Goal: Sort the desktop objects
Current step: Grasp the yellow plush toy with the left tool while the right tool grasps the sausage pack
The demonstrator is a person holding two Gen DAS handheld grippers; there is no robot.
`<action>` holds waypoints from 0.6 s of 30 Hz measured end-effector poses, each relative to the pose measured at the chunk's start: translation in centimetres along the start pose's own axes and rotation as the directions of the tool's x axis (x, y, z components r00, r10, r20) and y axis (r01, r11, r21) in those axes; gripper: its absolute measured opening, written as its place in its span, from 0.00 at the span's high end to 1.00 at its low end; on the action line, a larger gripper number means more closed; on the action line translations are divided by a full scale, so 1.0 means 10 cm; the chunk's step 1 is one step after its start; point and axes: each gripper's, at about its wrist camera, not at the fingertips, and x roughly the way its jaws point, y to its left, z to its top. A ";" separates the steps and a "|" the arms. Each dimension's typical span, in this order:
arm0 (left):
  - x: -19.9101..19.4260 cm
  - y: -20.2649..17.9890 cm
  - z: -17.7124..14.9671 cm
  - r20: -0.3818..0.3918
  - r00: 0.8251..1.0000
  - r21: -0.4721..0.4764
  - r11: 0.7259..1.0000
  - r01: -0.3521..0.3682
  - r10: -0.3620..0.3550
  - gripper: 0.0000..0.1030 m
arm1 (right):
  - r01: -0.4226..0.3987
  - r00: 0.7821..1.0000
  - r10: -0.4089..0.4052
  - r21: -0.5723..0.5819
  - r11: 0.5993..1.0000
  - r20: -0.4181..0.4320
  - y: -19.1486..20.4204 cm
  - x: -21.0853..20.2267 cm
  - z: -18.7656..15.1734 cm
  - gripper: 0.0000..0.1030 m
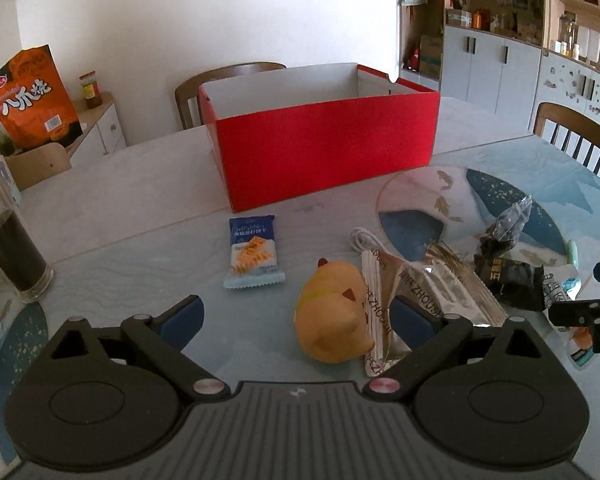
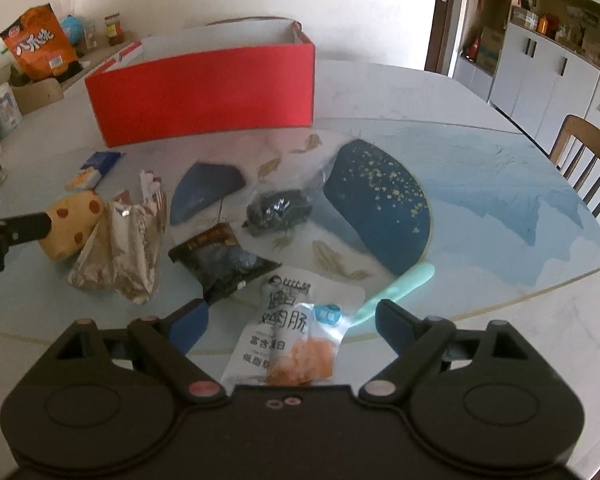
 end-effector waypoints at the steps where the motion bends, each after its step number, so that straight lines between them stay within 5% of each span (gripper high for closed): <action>1: 0.01 0.00 0.00 -0.001 1.000 -0.001 1.000 -0.002 0.002 0.03 | 0.003 1.000 -0.003 0.002 1.000 -0.007 0.00 0.01 -0.01 0.12; 18: 0.19 0.02 -0.06 -0.047 0.999 -0.015 1.000 0.016 -0.017 0.09 | -0.004 0.998 0.004 0.012 1.000 -0.066 0.01 0.17 -0.15 0.18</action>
